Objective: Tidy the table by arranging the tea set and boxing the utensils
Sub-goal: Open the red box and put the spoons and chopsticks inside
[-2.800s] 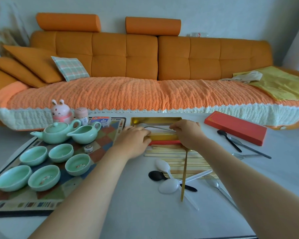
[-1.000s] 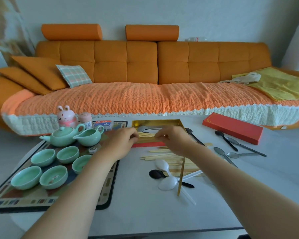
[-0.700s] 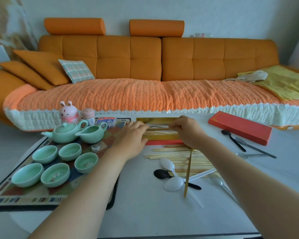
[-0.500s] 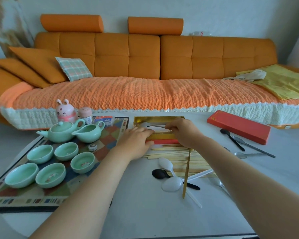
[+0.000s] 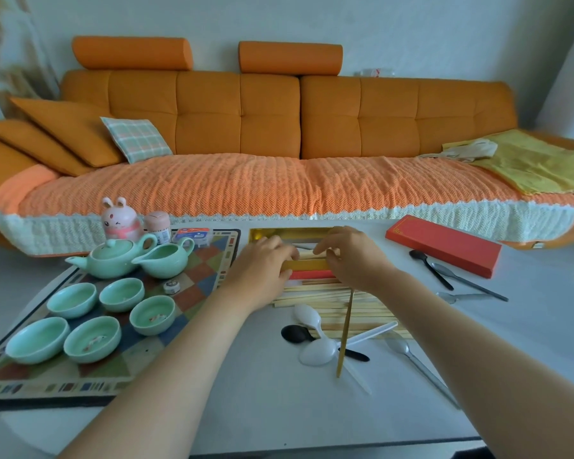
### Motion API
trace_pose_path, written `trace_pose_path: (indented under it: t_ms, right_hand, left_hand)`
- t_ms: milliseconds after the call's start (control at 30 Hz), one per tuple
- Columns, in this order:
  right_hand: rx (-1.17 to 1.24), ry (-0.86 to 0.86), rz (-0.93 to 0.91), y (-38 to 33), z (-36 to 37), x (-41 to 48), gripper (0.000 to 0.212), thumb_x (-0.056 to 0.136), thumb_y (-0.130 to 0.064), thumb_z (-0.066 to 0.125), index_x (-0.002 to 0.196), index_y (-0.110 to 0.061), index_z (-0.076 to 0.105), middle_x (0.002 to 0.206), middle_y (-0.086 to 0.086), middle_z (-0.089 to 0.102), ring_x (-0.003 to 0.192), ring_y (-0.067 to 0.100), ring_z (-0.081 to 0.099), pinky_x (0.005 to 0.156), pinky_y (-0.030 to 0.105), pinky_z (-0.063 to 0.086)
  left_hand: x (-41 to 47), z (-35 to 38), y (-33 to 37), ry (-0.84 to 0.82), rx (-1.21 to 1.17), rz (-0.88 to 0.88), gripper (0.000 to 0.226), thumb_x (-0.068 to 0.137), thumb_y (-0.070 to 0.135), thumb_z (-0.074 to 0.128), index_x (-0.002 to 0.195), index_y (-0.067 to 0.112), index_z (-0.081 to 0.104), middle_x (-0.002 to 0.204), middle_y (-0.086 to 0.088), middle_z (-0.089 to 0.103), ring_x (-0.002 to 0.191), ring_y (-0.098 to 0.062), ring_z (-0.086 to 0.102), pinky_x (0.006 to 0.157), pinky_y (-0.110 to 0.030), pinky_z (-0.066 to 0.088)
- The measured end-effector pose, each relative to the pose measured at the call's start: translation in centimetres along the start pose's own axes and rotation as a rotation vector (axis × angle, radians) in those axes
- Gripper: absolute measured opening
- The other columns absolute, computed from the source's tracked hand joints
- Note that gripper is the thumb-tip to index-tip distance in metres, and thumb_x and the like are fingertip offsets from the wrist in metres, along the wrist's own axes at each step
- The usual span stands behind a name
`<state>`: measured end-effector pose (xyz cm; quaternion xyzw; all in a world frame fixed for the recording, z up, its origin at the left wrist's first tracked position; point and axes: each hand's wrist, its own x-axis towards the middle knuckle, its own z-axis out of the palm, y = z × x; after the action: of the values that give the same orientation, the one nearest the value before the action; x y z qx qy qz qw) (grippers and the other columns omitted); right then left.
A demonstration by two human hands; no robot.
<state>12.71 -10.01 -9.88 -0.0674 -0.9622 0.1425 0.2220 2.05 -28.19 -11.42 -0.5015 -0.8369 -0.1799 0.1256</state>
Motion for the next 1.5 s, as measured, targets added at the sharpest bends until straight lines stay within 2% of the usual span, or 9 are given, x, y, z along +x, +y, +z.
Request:
trace_pose_path:
  t_ms: [167, 333, 467, 633, 833, 1067, 1200, 1300, 1500]
  right_hand:
    - [-0.136, -0.229, 0.005, -0.8, -0.4, -1.4, 0.031, 0.090, -0.014, 0.052, 0.102, -0.030, 0.075, 0.105, -0.011, 0.068, 0.094, 0.014, 0.061, 0.078, 0.031, 0.052]
    - [-0.184, -0.333, 0.046, -0.7, -0.1, -2.7, 0.033, 0.092, -0.014, 0.053, 0.110, -0.035, 0.071, 0.115, -0.012, 0.065, 0.107, 0.011, 0.059, 0.089, 0.026, 0.048]
    - [-0.138, -0.291, 0.062, -0.9, 0.4, -3.0, 0.032, 0.091, -0.012, 0.059, 0.107, -0.036, 0.073, 0.113, -0.013, 0.067, 0.105, 0.011, 0.061, 0.091, 0.032, 0.051]
    - [-0.073, -0.288, 0.043, -1.3, 0.5, -3.1, 0.032, 0.091, -0.013, 0.063, 0.117, -0.031, 0.070, 0.116, -0.011, 0.068, 0.104, 0.011, 0.061, 0.090, 0.028, 0.050]
    - [-0.084, -0.263, 0.044, -1.3, 0.7, -2.8, 0.030, 0.098, -0.017, 0.052, 0.120, -0.027, 0.069, 0.119, -0.009, 0.067, 0.108, 0.013, 0.059, 0.089, 0.024, 0.045]
    - [-0.025, -0.261, 0.108, -1.8, 0.9, -1.9, 0.027, 0.100, -0.021, 0.049, 0.116, -0.028, 0.070, 0.098, -0.006, 0.068, 0.071, 0.010, 0.056, 0.058, 0.025, 0.042]
    - [0.077, -0.182, 0.134, -2.6, 1.0, -0.7, 0.025, 0.099, -0.017, 0.052, 0.115, -0.022, 0.072, 0.104, -0.006, 0.068, 0.079, 0.017, 0.062, 0.070, 0.035, 0.053]
    - [0.139, -0.016, 0.141, -2.2, 0.8, 0.6, 0.023, 0.099, -0.016, 0.055, 0.113, -0.021, 0.073, 0.104, -0.011, 0.063, 0.091, 0.011, 0.058, 0.078, 0.023, 0.043]
    - [0.042, 0.101, 0.151, 0.6, 0.9, 1.9, 0.022, 0.097, -0.012, 0.056, 0.109, -0.015, 0.074, 0.108, 0.002, 0.068, 0.102, 0.021, 0.061, 0.087, 0.030, 0.047]
  left_hand:
    - [-0.8, 1.0, 1.6, -0.131, -0.038, 0.008, 0.020, 0.094, 0.022, 0.056, 0.107, 0.030, 0.069, 0.111, 0.009, 0.061, 0.101, -0.017, 0.058, 0.073, -0.029, 0.045]
    - [-0.9, 1.6, 2.1, -0.197, 0.011, -0.052, 0.027, 0.096, 0.017, 0.049, 0.110, 0.028, 0.069, 0.103, 0.004, 0.063, 0.097, -0.024, 0.061, 0.076, -0.038, 0.052]
    - [-0.8, 1.7, 2.4, -0.173, 0.007, -0.070, 0.037, 0.097, 0.016, 0.053, 0.132, 0.027, 0.061, 0.124, -0.002, 0.062, 0.113, -0.026, 0.059, 0.086, -0.036, 0.050]
    - [-1.1, 1.1, 1.9, -0.182, -0.021, -0.080, 0.024, 0.095, 0.028, 0.059, 0.117, 0.027, 0.069, 0.117, 0.004, 0.064, 0.111, -0.020, 0.057, 0.084, -0.033, 0.047]
    - [-1.5, -0.2, 0.3, -0.111, -0.037, -0.070, 0.017, 0.096, 0.018, 0.054, 0.106, 0.024, 0.066, 0.111, 0.007, 0.059, 0.105, -0.016, 0.053, 0.082, -0.031, 0.044]
    - [-1.6, -2.1, -3.2, 0.044, -0.054, -0.170, 0.007, 0.094, 0.022, 0.061, 0.095, 0.026, 0.067, 0.096, 0.010, 0.058, 0.092, -0.015, 0.054, 0.079, -0.034, 0.043]
    - [-1.4, -2.6, -4.6, 0.187, -0.036, -0.173, 0.006, 0.092, 0.022, 0.064, 0.089, 0.026, 0.068, 0.086, 0.011, 0.058, 0.088, -0.017, 0.053, 0.080, -0.038, 0.042]
    - [-1.0, -2.5, -4.8, 0.290, -0.010, -0.158, 0.007, 0.092, 0.020, 0.063, 0.094, 0.022, 0.070, 0.093, 0.008, 0.064, 0.090, -0.019, 0.054, 0.078, -0.036, 0.039]
    - [-0.2, -1.0, -3.9, 0.156, 0.030, -0.094, 0.037, 0.097, 0.022, 0.057, 0.134, 0.020, 0.056, 0.128, 0.002, 0.059, 0.116, -0.021, 0.053, 0.093, -0.038, 0.043]
